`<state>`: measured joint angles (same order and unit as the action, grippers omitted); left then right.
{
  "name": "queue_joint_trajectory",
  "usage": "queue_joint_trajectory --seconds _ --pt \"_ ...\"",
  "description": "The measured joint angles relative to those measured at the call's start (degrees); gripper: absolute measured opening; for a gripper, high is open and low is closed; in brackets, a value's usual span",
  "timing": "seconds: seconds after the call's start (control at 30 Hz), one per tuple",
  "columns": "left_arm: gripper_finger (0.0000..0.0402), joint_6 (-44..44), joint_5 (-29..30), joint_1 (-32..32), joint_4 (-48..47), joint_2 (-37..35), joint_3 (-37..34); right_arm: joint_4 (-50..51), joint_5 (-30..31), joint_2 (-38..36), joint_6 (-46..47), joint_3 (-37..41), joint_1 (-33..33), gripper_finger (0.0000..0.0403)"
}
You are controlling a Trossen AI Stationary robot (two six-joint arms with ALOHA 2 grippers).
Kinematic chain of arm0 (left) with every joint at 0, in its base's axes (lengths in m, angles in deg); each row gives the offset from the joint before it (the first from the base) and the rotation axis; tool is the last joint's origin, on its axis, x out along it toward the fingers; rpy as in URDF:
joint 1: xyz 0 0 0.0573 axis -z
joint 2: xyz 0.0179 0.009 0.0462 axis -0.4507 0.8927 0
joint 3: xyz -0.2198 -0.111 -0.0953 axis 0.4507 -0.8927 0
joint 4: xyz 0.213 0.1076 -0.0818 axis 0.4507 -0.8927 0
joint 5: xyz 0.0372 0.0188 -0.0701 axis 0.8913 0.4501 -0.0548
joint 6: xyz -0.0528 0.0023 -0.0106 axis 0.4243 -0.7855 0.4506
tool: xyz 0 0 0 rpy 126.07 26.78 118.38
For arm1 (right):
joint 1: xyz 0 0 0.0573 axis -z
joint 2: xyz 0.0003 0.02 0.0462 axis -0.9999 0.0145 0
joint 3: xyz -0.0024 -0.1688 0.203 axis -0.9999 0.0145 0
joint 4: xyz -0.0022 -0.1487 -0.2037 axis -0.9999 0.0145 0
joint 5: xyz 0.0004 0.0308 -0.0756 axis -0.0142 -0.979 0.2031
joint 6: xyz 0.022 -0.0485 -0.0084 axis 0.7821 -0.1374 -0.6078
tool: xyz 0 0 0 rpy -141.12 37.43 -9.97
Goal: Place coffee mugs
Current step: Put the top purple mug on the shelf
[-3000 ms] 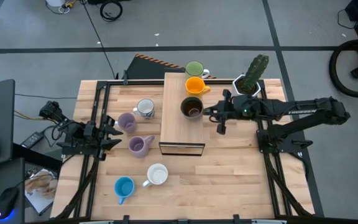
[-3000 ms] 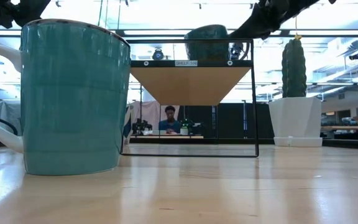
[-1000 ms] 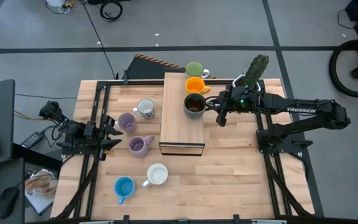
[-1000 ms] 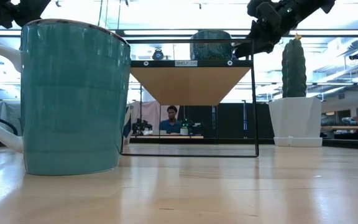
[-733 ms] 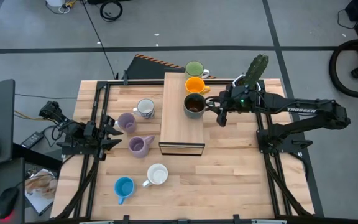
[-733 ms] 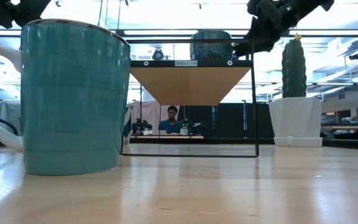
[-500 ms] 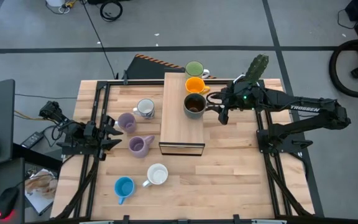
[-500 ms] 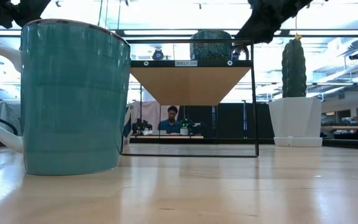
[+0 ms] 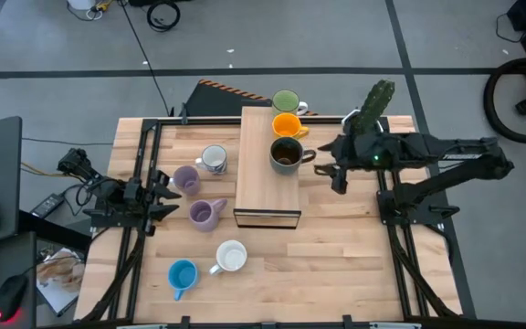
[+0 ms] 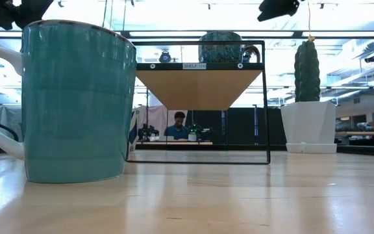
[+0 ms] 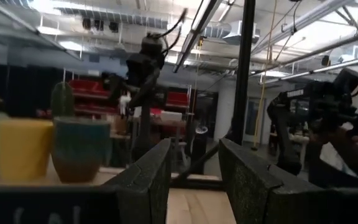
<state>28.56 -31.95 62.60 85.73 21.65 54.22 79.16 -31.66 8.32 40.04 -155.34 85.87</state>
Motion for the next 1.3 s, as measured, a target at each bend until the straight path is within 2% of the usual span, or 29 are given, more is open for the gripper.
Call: queue_joint_trajectory --seconds 0.1,0.2,0.4,0.5,0.57,0.67,0.73,0.93,1.13,1.3 --pt "0.0139 3.4 0.0 0.0 -1.3 1.8 0.0 1.1 -1.8 -0.1 4.1 0.9 -3.2 0.0247" --pt "0.0139 2.3 1.6 0.0 0.7 4.6 0.0 3.2 -1.4 0.0 7.3 3.4 -6.8 0.0247" --pt "0.0139 3.1 4.2 0.0 4.1 10.3 0.0 2.0 6.1 -0.2 10.9 8.5 -14.8 0.0247" --pt "0.0139 7.0 9.3 0.0 7.0 12.0 0.0 0.2 10.8 -0.3 10.8 11.0 -18.2 0.0247" --pt "0.0139 12.8 13.8 0.0 8.3 12.6 0.1 -2.2 13.7 -0.3 10.3 12.9 -20.5 0.0247" --pt "0.0139 17.7 20.4 -0.1 5.1 12.8 1.9 -7.8 16.8 -0.3 6.4 17.1 -23.0 0.0247" --pt "0.0139 20.5 21.9 -0.7 1.7 13.1 4.3 -12.0 17.6 -0.3 3.9 19.8 -23.9 0.0247" --pt "0.0139 31.5 17.7 -4.3 -12.2 19.5 12.2 -15.3 16.5 -2.6 2.4 25.2 -24.4 0.0247" --pt "0.0139 30.2 12.1 -7.4 -14.5 29.4 17.5 -16.1 16.5 -5.0 6.0 28.2 -23.8 0.0247" --pt "0.0139 32.1 9.0 -9.6 -30.1 35.4 24.4 -16.7 17.1 -5.0 5.4 28.2 -23.7 0.0247"
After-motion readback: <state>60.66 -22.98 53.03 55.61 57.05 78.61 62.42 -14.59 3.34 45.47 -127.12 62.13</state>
